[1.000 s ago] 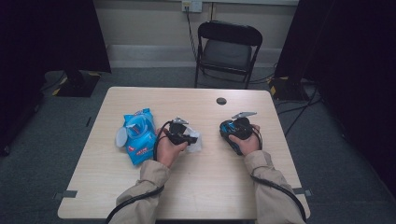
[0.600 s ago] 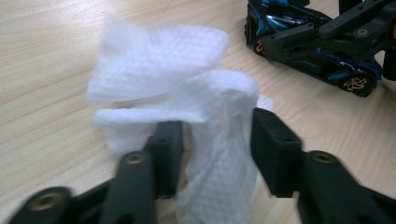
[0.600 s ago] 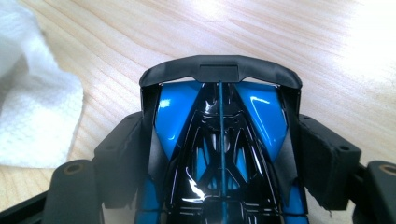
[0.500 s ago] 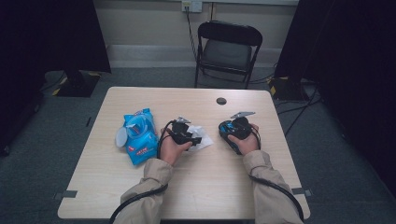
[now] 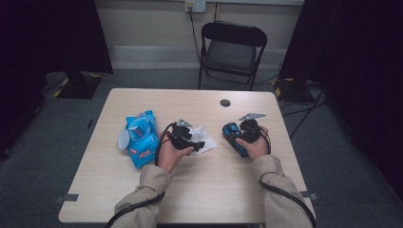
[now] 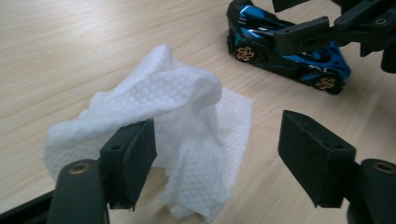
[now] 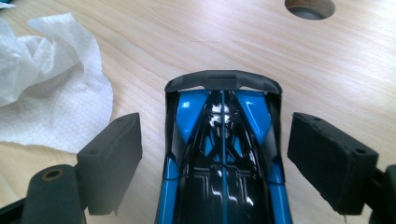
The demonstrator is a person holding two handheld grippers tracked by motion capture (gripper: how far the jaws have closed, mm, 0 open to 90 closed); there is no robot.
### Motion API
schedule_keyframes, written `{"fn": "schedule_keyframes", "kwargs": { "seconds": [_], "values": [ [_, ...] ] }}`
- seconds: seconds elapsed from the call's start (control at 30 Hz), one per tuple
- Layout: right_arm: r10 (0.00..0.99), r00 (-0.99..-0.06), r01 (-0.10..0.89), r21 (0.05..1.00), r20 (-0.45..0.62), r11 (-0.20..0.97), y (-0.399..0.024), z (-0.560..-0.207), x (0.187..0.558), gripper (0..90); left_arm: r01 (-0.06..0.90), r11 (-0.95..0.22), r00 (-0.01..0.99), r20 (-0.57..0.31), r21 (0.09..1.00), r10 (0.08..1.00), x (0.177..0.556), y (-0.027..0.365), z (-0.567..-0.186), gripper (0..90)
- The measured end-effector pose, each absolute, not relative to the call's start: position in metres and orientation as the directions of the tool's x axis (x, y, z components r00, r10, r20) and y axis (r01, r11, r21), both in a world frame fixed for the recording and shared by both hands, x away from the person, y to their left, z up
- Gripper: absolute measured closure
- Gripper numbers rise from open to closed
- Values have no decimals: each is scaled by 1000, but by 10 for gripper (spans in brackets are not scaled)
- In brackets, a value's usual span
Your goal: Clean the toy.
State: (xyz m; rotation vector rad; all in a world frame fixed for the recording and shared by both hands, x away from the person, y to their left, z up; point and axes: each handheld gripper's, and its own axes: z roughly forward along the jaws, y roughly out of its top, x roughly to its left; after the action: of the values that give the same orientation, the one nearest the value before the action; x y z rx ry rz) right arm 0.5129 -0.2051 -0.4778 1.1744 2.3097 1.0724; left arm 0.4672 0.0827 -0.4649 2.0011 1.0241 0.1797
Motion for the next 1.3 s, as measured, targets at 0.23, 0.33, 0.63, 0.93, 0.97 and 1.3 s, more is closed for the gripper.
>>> {"fn": "schedule_keyframes", "kwargs": {
  "seconds": [0.23, 0.33, 0.63, 0.93, 0.97, 1.3],
  "values": [
    [798, -598, 548, 766, 79, 335, -214, -469, 503, 156, 597, -283, 652, -248, 750, 717, 462, 86, -460, 223],
    [796, -600, 544, 770, 78, 335, -216, -467, 499, 153, 595, -285, 650, -242, 751, 720, 460, 88, -459, 206],
    [800, -594, 541, 778, 86, 319, -217, -464, 488, 147, 597, -289, 654, -246, 749, 715, 455, 89, -456, 166],
    [802, -590, 542, 780, 89, 312, -217, -465, 479, 146, 589, -295, 665, -245, 752, 705, 450, 92, -455, 157],
    [800, -594, 538, 783, 89, 312, -217, -465, 478, 146, 586, -300, 669, -240, 753, 704, 449, 92, -455, 158],
    [772, -629, 507, 801, 92, 318, -216, -462, 466, 146, 588, -316, 690, -259, 745, 675, 443, 96, -458, 158]
  ]
}}
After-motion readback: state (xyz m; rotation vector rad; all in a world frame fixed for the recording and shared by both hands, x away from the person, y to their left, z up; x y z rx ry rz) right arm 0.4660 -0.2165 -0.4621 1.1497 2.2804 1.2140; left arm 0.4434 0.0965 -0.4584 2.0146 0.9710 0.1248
